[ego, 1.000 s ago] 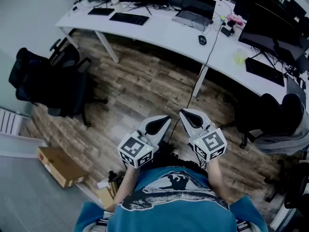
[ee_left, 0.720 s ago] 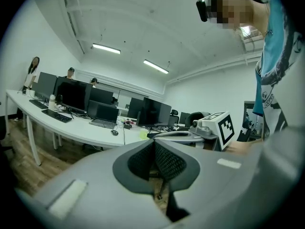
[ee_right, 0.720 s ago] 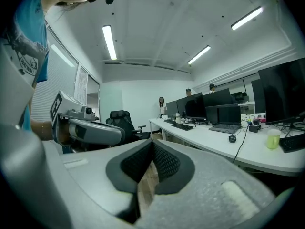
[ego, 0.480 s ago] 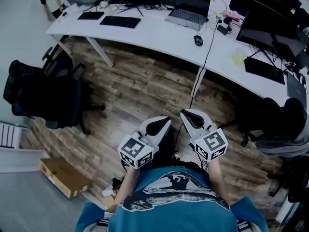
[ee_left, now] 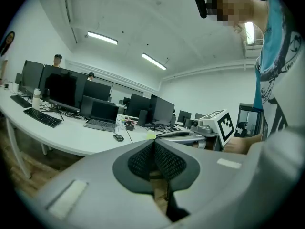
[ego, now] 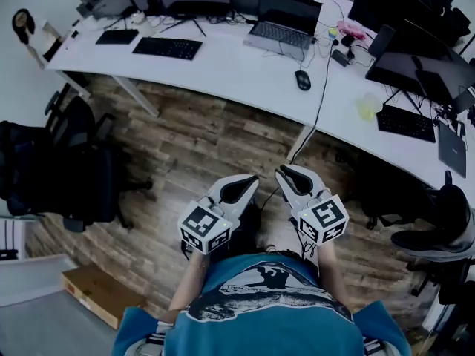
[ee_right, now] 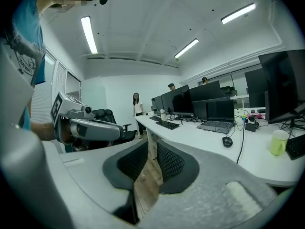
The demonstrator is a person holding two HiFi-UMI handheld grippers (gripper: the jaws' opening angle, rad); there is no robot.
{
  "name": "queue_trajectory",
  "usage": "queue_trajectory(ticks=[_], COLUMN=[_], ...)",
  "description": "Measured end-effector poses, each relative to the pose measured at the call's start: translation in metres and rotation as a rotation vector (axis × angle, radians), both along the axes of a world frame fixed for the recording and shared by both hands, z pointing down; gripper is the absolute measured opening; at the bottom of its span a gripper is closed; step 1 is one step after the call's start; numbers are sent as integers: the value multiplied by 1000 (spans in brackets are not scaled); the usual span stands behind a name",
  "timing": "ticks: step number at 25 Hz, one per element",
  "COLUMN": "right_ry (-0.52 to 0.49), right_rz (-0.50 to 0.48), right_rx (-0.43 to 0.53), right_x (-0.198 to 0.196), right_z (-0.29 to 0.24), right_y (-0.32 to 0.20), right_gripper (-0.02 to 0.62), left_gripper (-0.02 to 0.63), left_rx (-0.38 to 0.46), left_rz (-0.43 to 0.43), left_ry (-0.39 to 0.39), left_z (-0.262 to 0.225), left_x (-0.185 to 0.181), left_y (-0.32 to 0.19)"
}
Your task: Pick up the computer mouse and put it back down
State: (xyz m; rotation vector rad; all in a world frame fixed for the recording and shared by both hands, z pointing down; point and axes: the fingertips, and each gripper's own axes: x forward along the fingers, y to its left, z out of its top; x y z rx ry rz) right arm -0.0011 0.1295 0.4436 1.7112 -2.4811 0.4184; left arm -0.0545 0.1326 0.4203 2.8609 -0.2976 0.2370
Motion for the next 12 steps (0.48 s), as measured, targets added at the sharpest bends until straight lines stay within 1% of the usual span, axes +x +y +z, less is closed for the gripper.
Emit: queue_trajectory(ticks=[6, 12], right_ry=[3, 18], right_rz=[51, 108], right_rx=[-27, -45], right_x=[18, 30], right_z=[3, 7], right_y=[-68, -117], right_gripper=[80, 87], left_gripper=[13, 12], left_rx=[-9, -13], left_rz=[34, 88], left_ry=[8, 14], left_z=[-1, -1], left_x=[9, 13], left_y=[-71, -120])
